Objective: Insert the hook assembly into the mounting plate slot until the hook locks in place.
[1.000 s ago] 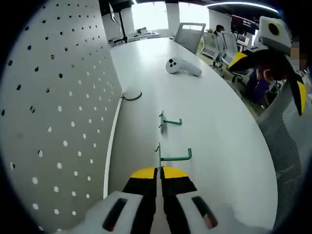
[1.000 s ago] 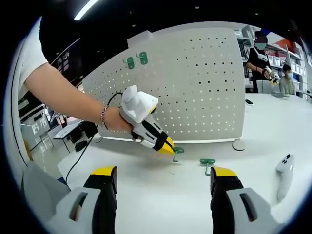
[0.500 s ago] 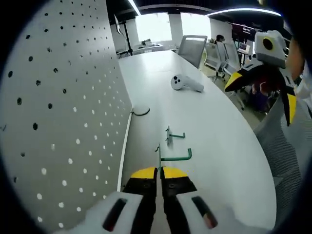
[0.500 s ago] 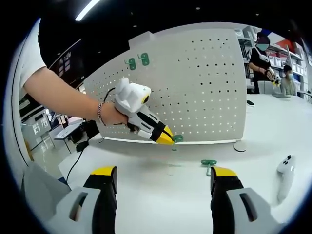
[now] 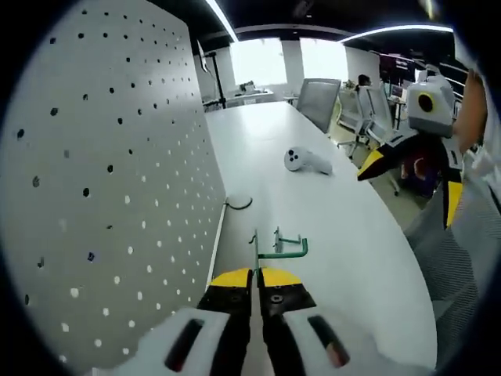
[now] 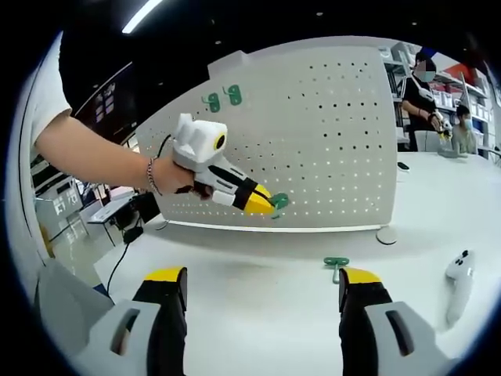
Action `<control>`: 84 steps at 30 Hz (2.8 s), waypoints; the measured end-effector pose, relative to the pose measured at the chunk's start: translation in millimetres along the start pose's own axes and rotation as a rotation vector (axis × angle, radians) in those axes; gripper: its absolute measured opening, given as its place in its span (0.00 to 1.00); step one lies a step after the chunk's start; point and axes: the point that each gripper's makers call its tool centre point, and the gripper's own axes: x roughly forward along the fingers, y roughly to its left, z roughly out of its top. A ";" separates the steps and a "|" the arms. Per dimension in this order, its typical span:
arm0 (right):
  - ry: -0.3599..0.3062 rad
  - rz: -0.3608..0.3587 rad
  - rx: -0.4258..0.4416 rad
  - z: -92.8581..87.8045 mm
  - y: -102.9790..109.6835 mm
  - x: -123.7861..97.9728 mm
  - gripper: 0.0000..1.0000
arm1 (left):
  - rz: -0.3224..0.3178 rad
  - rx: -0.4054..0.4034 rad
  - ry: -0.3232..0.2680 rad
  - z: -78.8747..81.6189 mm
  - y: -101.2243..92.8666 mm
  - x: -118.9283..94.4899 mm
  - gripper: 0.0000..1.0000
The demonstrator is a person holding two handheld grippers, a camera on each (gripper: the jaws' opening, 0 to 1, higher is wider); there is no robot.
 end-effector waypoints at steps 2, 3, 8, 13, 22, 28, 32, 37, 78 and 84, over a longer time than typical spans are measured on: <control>-0.001 0.001 0.001 0.2 0.4 -0.1 0.77 | 0.006 -0.006 -0.017 3.3 -0.5 -5.2 0.03; -0.001 0.003 0.001 0.3 0.9 -0.2 0.77 | 0.008 -0.011 -0.026 5.2 -0.9 -8.3 0.03; -0.005 0.009 -0.008 1.7 2.7 -0.1 0.77 | 0.029 -0.012 -0.051 8.4 0.6 -21.4 0.03; -0.008 0.009 -0.006 1.7 2.4 -0.4 0.77 | 0.050 -0.034 -0.090 13.4 1.5 -34.4 0.03; -0.009 0.010 -0.007 2.2 3.2 -0.7 0.76 | 0.098 -0.082 -0.150 21.1 0.1 -58.6 0.03; -0.011 0.012 -0.009 2.4 3.8 -1.2 0.76 | 0.130 -0.117 -0.195 24.1 -0.1 -73.1 0.03; -0.009 0.012 -0.008 1.7 3.1 -1.2 0.76 | 0.140 -0.126 -0.226 28.0 -1.4 -82.1 0.03; -0.008 0.014 -0.008 1.1 3.2 -1.3 0.76 | 0.169 -0.135 -0.262 33.2 -2.7 -92.9 0.03; 0.008 0.031 -0.025 -1.3 8.4 0.0 0.76 | 0.284 -0.246 -0.627 67.5 -30.2 -175.5 0.03; 0.009 0.032 -0.025 -1.6 8.6 0.3 0.76 | 0.296 -0.243 -0.611 63.0 -32.1 -178.4 0.03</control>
